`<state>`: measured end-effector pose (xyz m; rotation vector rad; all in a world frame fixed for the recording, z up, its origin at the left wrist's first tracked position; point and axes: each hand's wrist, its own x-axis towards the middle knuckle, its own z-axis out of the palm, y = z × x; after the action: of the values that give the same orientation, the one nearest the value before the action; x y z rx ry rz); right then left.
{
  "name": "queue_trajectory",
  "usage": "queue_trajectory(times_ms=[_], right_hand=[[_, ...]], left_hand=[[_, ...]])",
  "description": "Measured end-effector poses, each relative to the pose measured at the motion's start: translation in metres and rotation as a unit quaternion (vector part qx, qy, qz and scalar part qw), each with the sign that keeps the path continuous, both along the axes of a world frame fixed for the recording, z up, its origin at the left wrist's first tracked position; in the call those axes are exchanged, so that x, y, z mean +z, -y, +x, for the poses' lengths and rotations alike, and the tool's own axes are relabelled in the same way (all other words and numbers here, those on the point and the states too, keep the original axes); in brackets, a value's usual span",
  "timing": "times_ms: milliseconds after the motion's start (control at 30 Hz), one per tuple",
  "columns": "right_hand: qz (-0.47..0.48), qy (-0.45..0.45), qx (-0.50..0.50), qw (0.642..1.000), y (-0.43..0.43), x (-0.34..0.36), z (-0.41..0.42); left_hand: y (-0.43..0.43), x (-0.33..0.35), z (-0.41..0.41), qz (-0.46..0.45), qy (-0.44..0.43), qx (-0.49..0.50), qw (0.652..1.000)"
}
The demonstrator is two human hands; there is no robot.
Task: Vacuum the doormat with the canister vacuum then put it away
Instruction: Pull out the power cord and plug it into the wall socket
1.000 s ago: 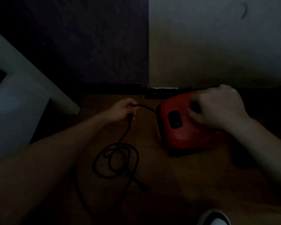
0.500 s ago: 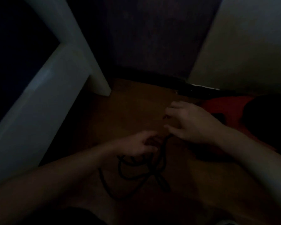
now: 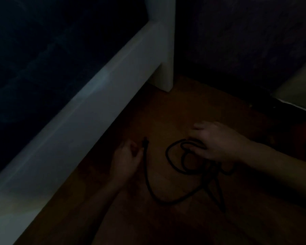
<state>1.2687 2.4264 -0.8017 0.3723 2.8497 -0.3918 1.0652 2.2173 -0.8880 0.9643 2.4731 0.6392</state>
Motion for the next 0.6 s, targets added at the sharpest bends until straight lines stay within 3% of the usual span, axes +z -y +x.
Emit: queue_trajectory(times_ms=[233,400,500,600], right_hand=[[0.021,0.016,0.007,1.0,0.002,-0.002,-0.002],[0.027,0.012,-0.006,1.0,-0.005,-0.001,0.012],[0.011,0.004,-0.029,1.0,-0.009,-0.004,0.014],[-0.088,-0.067,-0.108,0.988,-0.015,0.0,0.011]], left_hand=[[-0.012,-0.019,-0.002,-0.083,0.008,0.023,0.996],[-0.025,-0.021,0.002,-0.076,0.013,0.025,0.997],[-0.039,-0.008,0.009,-0.014,0.046,0.039,0.998],[-0.073,0.027,0.021,0.087,0.104,0.035,0.99]])
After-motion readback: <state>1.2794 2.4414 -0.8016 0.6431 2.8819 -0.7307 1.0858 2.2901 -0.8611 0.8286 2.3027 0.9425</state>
